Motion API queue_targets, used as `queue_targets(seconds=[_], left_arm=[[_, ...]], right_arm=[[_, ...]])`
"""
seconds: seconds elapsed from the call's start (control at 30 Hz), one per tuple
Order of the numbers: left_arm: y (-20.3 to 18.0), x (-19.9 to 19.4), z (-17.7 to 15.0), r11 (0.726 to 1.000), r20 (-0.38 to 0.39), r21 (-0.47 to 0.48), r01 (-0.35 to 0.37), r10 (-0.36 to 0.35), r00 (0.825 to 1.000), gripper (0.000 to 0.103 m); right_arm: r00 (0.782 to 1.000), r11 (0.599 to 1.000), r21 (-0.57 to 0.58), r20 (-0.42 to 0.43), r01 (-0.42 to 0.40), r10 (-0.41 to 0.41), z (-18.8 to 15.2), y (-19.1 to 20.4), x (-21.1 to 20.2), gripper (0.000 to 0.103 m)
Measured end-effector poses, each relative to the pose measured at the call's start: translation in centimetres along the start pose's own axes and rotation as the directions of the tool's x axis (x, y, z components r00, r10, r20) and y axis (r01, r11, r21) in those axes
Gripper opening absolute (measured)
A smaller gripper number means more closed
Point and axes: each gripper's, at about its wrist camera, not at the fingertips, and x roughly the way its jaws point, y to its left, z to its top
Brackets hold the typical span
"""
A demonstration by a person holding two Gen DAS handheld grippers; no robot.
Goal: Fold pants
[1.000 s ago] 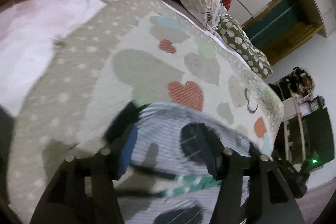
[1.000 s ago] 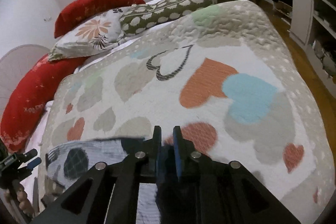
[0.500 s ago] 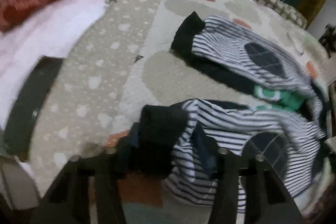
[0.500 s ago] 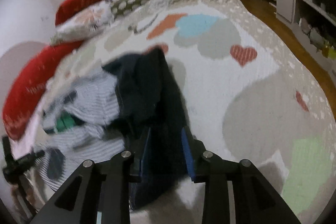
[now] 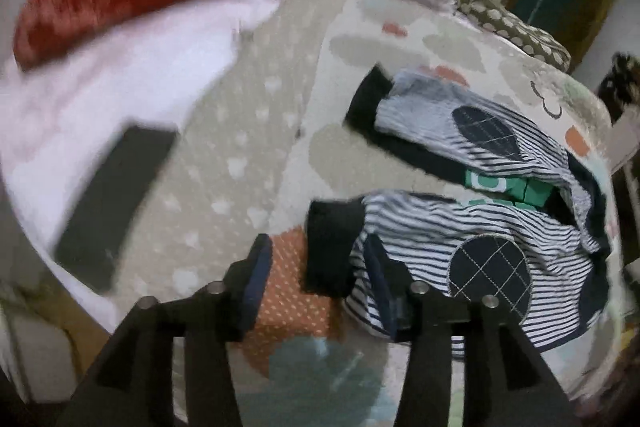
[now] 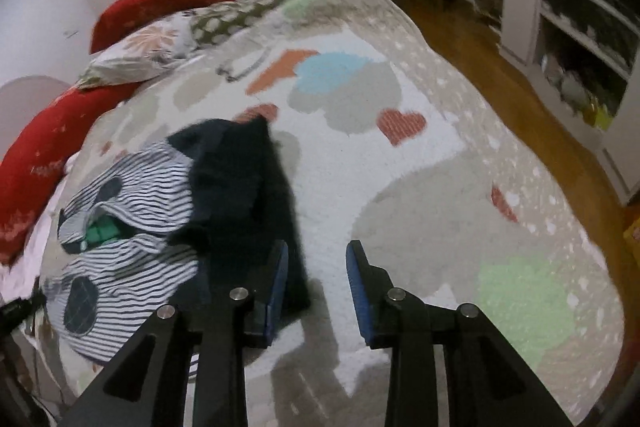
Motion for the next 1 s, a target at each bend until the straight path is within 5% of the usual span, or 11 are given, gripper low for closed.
queue_targets(seconds=[0.1,0.27,0.33,0.4,0.63,0.8,1.0], left_arm=[[-1.7,-2.0,0.0,0.996,0.097,0.065,-0.055,0.049,0.994,0.064],[-4.2,-3.4,0.6,0.989,0.165,0.119,-0.083,0.062,0.984,0.066],[-4.7,-3.7,0.8,0.989,0.169,0.126,-0.082,0.060,0.984,0.066],[-5.2,-3.7,0.9,0.988,0.174,0.136,-0.077,0.052,0.983,0.066],[-6.3,-3.5,1.4,0.984,0.185,0.169,-0.065,0.033,0.982,0.066],[-7.0,-2.2,2.4,0.978,0.173,0.198,-0.058,0.024,0.985,0.066],[-8.6,1.5,6.6,0.960,0.084,0.278,0.037,-0.062,0.995,0.066]], right_arm=[[0.999,0.997,-0.083,0.040,-0.001,0.004,0.1,2.3,-1.1,0.042],[0.985,0.977,-0.210,0.173,0.034,0.003,0.4,6.4,-2.9,0.047],[0.950,0.962,-0.260,0.313,0.084,0.002,0.2,8.0,-4.3,0.074],[0.931,0.946,-0.311,0.363,0.093,0.028,0.2,9.2,-4.8,0.082],[0.979,0.921,-0.389,0.180,-0.013,0.090,2.5,11.5,-2.4,0.081],[0.990,0.904,-0.425,0.103,-0.047,0.101,4.1,12.3,0.5,0.081],[0.991,0.897,-0.421,-0.026,-0.130,0.131,7.9,12.4,5.1,0.078]])
